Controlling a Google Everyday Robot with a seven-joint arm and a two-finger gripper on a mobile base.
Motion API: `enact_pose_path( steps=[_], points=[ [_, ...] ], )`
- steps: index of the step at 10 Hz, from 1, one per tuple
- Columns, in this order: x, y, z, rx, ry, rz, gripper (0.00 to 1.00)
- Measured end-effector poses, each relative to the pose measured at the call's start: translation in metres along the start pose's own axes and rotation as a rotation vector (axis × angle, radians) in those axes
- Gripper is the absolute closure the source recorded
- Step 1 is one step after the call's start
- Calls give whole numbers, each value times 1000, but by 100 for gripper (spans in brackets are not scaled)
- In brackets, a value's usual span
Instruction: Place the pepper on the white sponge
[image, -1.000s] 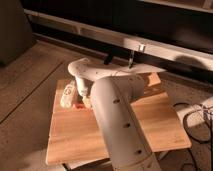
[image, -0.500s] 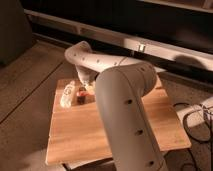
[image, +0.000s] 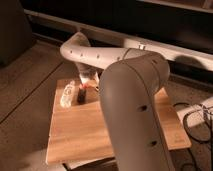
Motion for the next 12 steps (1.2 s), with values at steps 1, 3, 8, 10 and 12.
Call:
enact_pose_path(
  steps=[1, 3, 8, 10, 12],
  points=[
    [1, 0, 0, 0, 0, 2, 100],
    [-1, -1, 0, 5, 3, -2, 100],
    [23, -51, 25, 93, -88, 130, 100],
    [42, -46, 54, 28, -61, 217, 100],
    [39, -33, 74, -45, -31, 273, 100]
  ],
)
